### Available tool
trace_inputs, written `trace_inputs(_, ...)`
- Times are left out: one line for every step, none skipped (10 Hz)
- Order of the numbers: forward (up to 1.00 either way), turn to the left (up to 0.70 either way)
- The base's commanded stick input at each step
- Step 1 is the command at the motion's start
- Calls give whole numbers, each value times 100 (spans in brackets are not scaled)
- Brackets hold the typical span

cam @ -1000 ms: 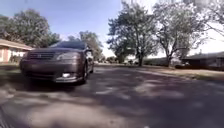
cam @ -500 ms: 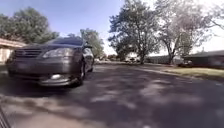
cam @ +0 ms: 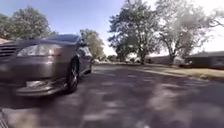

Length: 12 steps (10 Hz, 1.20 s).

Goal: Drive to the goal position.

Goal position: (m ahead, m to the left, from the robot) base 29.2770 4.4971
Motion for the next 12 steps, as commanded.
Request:
trace_inputs(100, 0)
trace_inputs(100, 0)
trace_inputs(100, 0)
trace_inputs(100, 0)
trace_inputs(100, 0)
trace_inputs(100, 0)
trace_inputs(100, 0)
trace_inputs(100, 0)
trace_inputs(100, 0)
trace_inputs(100, 0)
trace_inputs(100, 0)
trace_inputs(100, 0)
